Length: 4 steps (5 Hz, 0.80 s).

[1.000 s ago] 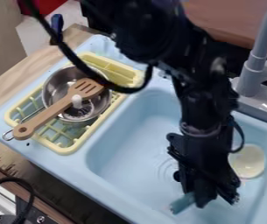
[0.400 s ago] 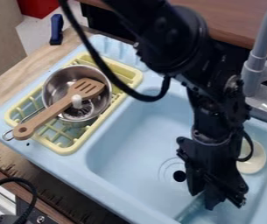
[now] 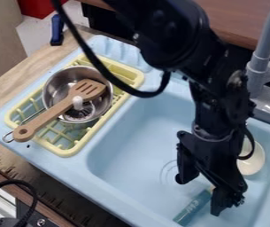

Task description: Move the spoon in the right side of the sink

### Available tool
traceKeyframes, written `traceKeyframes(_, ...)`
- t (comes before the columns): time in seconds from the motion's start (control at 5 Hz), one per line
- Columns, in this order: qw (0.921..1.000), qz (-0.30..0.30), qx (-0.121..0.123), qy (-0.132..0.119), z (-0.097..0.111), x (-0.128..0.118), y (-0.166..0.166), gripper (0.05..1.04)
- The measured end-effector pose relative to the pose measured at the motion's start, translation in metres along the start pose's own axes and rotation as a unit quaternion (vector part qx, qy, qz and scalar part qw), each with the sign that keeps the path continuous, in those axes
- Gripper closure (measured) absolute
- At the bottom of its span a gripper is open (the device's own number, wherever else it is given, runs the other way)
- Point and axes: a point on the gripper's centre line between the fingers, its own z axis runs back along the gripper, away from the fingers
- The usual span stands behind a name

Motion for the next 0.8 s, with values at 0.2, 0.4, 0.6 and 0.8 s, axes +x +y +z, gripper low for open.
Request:
traceKeyframes(0.2,1.0,-0.003,-0.002,-0.004,0.014,0.002,0.007,0.082)
traceKeyframes(0.4,0.9995,-0.011,0.031,0.002,0.023,0.004,0.024,0.082)
traceKeyframes(0.6,0.9957,-0.033,0.086,-0.011,0.036,0.006,0.046,0.082)
traceKeyframes(0.8,0.993,-0.073,0.093,-0.007,0.044,0.008,0.065,0.082)
